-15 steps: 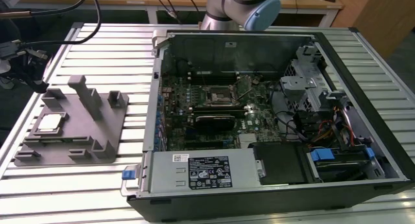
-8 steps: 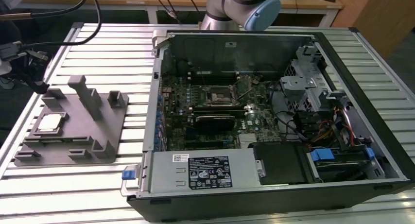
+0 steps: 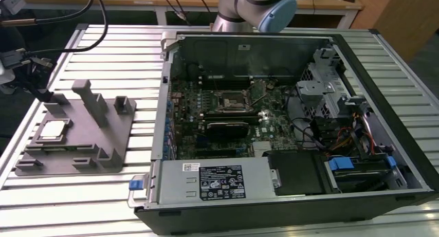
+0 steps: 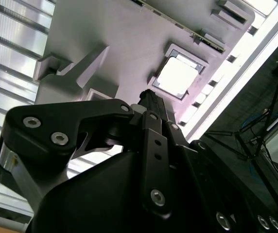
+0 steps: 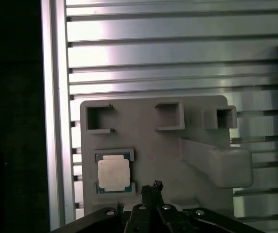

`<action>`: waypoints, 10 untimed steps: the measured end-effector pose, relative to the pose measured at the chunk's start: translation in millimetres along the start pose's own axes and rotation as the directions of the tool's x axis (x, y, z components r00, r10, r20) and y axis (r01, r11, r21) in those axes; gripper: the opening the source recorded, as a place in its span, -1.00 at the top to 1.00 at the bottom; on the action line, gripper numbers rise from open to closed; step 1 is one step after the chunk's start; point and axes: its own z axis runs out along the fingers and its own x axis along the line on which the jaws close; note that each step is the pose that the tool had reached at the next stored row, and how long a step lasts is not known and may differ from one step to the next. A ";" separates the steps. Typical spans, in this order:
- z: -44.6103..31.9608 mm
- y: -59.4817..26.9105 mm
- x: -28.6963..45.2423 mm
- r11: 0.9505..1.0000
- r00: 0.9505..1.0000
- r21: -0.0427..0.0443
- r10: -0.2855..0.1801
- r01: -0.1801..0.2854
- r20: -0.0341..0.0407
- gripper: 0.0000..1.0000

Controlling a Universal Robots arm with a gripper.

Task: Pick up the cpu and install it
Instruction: 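Pick up the cpu and move it towards the insertion slot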

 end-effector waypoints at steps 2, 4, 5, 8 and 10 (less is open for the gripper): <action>1.9 -0.2 0.7 1.000 1.000 0.000 0.000 0.000 0.000 0.79; 3.7 -0.5 1.4 1.000 1.000 0.000 0.000 0.000 0.000 0.79; 4.5 -0.6 1.7 1.000 1.000 0.000 0.000 0.000 0.000 0.79; 6.7 -1.3 2.8 1.000 1.000 0.000 0.000 0.000 0.000 0.79; 8.2 -1.8 3.5 1.000 1.000 0.000 0.000 0.000 0.000 0.79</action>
